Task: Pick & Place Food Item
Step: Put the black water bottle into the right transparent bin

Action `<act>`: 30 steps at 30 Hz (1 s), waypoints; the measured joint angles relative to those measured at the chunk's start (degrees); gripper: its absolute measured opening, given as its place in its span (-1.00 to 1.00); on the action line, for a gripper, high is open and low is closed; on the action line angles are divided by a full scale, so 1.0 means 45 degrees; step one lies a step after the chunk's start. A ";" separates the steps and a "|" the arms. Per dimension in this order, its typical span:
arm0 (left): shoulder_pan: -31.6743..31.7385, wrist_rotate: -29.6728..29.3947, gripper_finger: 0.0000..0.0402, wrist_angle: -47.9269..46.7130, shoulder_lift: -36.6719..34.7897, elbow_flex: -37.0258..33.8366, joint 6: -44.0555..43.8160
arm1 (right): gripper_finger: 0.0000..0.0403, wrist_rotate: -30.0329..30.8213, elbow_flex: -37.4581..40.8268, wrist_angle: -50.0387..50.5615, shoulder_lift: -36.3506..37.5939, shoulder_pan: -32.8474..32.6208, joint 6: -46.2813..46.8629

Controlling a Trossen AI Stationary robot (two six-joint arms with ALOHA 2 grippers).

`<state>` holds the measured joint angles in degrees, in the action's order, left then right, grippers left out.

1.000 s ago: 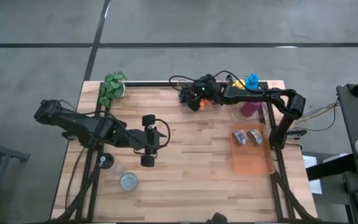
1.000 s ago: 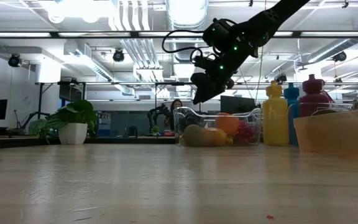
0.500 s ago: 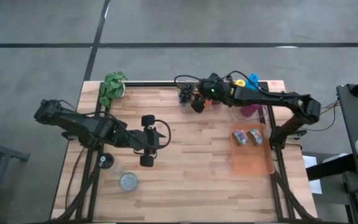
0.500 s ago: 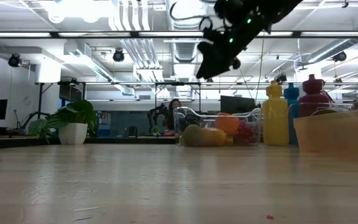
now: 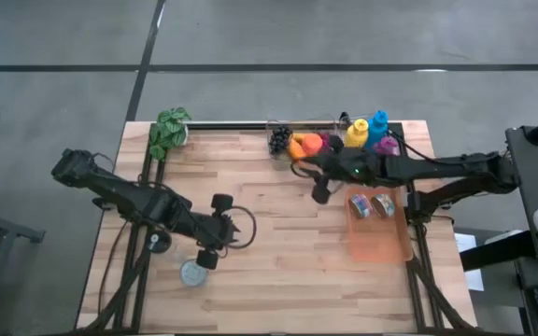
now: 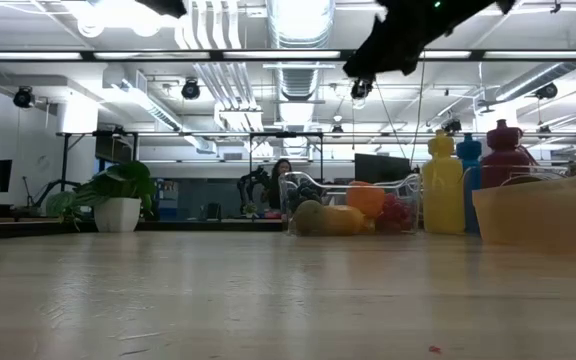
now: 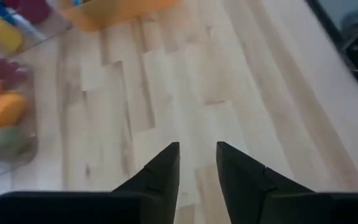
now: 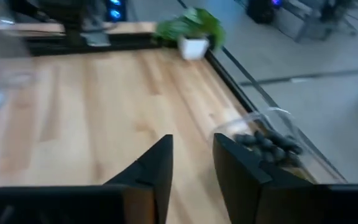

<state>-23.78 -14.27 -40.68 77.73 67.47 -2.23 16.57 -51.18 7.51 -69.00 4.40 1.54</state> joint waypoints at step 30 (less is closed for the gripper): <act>-0.2038 0.1414 -0.62 -0.3947 0.0007 0.1943 -0.6919 | -0.86 0.0000 0.0831 -0.1088 0.0498 -0.2535 -0.0045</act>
<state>-32.95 -7.90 -58.44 77.77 76.22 -33.37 16.57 -47.44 2.62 -66.76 -7.01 1.34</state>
